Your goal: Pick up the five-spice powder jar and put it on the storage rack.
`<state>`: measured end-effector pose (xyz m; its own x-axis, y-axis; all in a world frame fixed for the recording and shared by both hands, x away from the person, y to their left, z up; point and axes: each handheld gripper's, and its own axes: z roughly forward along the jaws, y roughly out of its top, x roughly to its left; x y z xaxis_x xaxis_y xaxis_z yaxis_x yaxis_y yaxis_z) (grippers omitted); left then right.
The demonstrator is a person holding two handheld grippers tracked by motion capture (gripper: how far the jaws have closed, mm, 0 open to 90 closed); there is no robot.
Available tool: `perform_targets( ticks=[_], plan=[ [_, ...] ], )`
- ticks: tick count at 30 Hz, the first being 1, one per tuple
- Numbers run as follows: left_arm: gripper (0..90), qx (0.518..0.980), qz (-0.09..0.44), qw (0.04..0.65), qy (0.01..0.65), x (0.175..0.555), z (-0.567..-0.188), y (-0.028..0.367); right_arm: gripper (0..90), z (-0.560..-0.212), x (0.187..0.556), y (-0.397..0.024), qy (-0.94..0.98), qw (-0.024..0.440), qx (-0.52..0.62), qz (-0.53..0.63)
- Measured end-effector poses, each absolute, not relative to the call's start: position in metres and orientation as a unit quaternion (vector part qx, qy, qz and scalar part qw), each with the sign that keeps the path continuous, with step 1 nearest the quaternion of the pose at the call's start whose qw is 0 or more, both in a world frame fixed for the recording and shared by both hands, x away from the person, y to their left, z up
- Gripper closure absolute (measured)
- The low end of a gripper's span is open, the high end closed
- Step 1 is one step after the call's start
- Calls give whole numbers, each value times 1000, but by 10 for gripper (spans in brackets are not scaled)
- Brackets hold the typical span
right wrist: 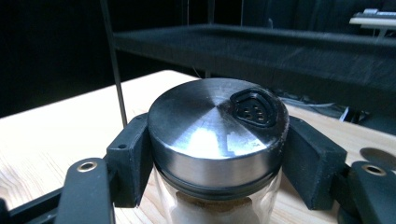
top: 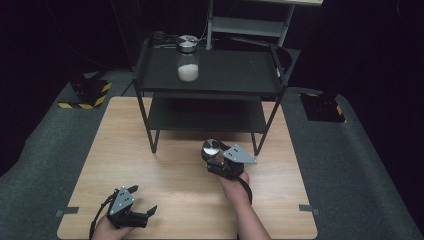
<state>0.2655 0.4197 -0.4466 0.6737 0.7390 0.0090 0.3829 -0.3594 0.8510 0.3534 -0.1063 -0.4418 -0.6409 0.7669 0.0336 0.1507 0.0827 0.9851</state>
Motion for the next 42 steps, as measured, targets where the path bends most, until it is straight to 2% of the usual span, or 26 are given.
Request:
perform_targets(
  ticks=[23, 42],
  plan=[
    [8, 800, 197, 445, 351, 267, -446, 421, 318, -394, 311, -130, 659, 303, 321, 609],
    [6, 800, 195, 446, 351, 267, -446, 421, 319, -351, 298, -143, 638, 328, 334, 611]
  ],
)
